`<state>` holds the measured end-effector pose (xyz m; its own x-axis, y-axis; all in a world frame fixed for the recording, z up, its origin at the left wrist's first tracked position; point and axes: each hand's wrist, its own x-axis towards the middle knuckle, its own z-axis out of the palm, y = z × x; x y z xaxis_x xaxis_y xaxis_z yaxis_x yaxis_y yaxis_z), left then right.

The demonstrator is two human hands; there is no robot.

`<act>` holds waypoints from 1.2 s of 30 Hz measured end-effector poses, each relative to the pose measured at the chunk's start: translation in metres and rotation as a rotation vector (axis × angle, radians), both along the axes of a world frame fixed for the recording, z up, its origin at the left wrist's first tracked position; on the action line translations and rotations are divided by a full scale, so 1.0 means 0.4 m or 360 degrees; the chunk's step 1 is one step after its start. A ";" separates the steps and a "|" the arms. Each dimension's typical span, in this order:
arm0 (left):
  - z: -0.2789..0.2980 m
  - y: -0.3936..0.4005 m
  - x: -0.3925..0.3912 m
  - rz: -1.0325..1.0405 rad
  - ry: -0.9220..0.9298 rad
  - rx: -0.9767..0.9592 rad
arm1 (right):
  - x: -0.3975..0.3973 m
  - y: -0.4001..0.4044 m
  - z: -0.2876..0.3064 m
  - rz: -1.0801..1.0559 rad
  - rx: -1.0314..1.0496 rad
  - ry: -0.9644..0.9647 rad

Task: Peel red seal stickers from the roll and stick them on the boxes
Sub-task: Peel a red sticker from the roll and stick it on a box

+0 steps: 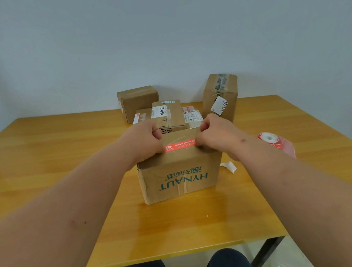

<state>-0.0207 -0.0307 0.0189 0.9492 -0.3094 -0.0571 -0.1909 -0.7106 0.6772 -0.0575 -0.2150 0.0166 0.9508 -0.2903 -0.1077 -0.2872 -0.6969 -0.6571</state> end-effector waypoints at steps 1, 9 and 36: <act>-0.001 0.002 0.003 -0.0007 0.0009 -0.0018 | -0.004 -0.004 0.002 0.0015 0.0052 -0.0013; -0.018 -0.007 0.011 0.0037 -0.0168 0.0013 | 0.022 0.006 -0.013 -0.0089 -0.0110 -0.0086; -0.019 -0.005 -0.002 0.0162 -0.0048 -0.0187 | -0.006 -0.002 -0.013 0.0005 -0.0118 -0.0042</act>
<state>-0.0215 -0.0328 0.0113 0.9768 -0.2140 0.0030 -0.1433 -0.6434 0.7520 -0.0600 -0.2157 0.0114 0.9540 -0.2937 -0.0607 -0.2682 -0.7447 -0.6111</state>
